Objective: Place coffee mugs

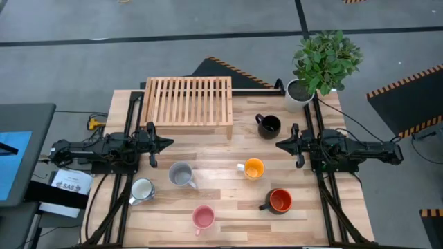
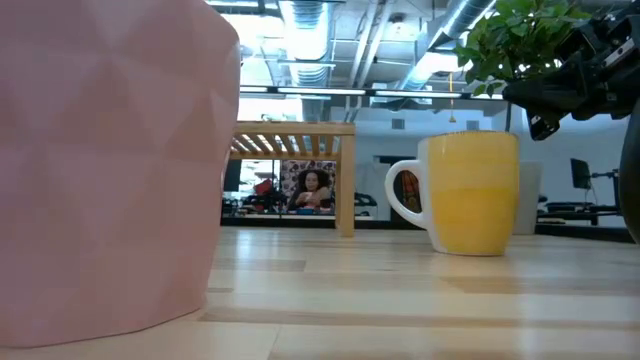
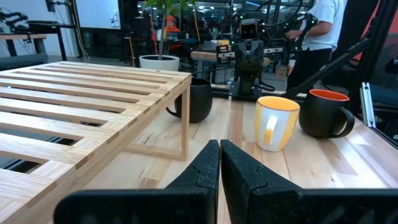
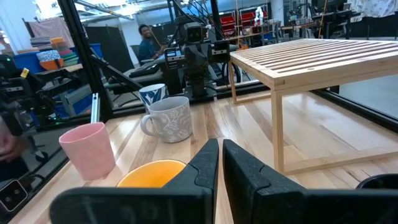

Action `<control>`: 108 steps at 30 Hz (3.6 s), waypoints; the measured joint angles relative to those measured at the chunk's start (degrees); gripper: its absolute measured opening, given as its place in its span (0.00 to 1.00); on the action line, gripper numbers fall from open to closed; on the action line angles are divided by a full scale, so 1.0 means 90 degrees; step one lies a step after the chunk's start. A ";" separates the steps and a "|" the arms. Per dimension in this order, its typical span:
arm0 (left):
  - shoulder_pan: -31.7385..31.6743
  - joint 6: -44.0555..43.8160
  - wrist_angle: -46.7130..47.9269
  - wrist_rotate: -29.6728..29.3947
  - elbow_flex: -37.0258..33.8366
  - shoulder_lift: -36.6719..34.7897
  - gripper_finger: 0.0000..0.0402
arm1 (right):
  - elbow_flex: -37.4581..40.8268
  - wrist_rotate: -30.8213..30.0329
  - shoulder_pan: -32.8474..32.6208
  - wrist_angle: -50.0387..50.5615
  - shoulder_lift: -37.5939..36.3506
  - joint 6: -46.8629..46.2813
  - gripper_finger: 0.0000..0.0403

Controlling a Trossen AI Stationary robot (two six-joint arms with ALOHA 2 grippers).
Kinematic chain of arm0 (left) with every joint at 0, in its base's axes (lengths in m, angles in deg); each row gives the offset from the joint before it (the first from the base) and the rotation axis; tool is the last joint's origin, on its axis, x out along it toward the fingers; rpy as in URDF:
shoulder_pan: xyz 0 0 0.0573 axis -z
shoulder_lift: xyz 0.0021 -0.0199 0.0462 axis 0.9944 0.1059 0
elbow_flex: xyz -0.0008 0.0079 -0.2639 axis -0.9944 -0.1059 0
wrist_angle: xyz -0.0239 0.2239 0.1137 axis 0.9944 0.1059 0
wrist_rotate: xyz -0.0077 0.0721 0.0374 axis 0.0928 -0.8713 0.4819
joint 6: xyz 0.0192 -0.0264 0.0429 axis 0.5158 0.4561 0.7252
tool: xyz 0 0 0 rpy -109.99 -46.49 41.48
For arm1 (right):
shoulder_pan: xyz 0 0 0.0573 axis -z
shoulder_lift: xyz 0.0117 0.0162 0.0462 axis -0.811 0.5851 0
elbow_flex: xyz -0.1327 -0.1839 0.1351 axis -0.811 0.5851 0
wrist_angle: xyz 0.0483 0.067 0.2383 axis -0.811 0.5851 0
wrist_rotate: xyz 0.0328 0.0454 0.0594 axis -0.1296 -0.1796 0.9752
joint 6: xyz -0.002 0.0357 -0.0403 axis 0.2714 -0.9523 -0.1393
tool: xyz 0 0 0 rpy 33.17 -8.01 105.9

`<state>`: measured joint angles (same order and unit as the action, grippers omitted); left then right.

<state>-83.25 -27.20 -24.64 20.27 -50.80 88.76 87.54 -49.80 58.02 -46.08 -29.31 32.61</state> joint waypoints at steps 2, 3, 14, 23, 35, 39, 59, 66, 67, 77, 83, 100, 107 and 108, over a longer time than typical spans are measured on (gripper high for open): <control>0.0000 0.0000 0.0001 0.0000 0.0000 0.0000 0.00 | 0.0001 0.0000 -0.0002 0.0000 0.0002 0.0002 0.13; 0.0000 0.0000 -0.0001 0.0000 0.0000 0.0000 0.00 | 0.0002 0.0000 -0.0002 0.0001 0.0002 0.0002 0.13; 0.0001 0.0000 0.0001 0.0001 0.0001 0.0000 0.00 | 0.0000 0.0000 -0.0002 -0.0001 0.0001 0.0000 0.13; 0.0000 0.0000 0.0000 0.0000 0.0001 0.0000 0.00 | 0.0001 0.0000 -0.0002 0.0001 0.0000 0.0000 0.13; 0.0000 0.0000 0.0000 -0.0005 0.0000 0.0000 0.00 | 0.0000 0.0000 0.0000 0.0000 0.0001 0.0001 0.13; 0.0000 -0.0277 -0.0119 0.0174 0.0000 0.0002 0.00 | -0.0001 0.0000 -0.0002 0.0000 0.0001 0.0001 0.13; 0.0007 -0.3113 0.1369 0.0882 0.3424 0.2344 0.01 | -0.0001 0.0000 -0.0002 0.0002 0.0002 0.0002 0.13; 0.0061 -0.4361 0.4390 0.2409 0.5312 0.4262 0.25 | 0.0000 0.0000 -0.0001 0.0000 0.0001 0.0002 0.13; 0.0077 -0.4557 0.4418 0.2628 0.5419 0.4448 0.30 | 0.0002 0.0000 -0.0001 -0.0001 0.0001 0.0000 0.13; 0.0143 -0.5183 0.4973 0.3406 0.5855 0.6057 0.61 | -0.0001 0.0000 -0.0002 0.0002 0.0002 0.0001 0.13; 0.0143 -0.4864 0.5830 0.2733 0.5855 0.6909 0.60 | 0.0000 0.0000 0.0000 -0.0001 0.0002 0.0000 0.13; 0.0662 -0.4978 0.5950 0.1933 0.5860 0.8403 0.59 | -0.0001 0.0000 -0.0001 -0.0001 0.0002 0.0002 0.13; 0.0843 -0.4898 0.5816 0.1610 0.5860 0.9151 0.56 | -0.0001 0.0000 -0.0001 -0.0001 0.0001 0.0001 0.13; 0.0847 -0.4860 0.5818 0.1651 0.5860 0.9193 0.52 | 0.0001 0.0000 0.0000 -0.0001 0.0001 0.0001 0.13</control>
<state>-75.62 -70.93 27.73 35.13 1.94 171.50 87.55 -49.80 58.02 -46.09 -29.30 32.62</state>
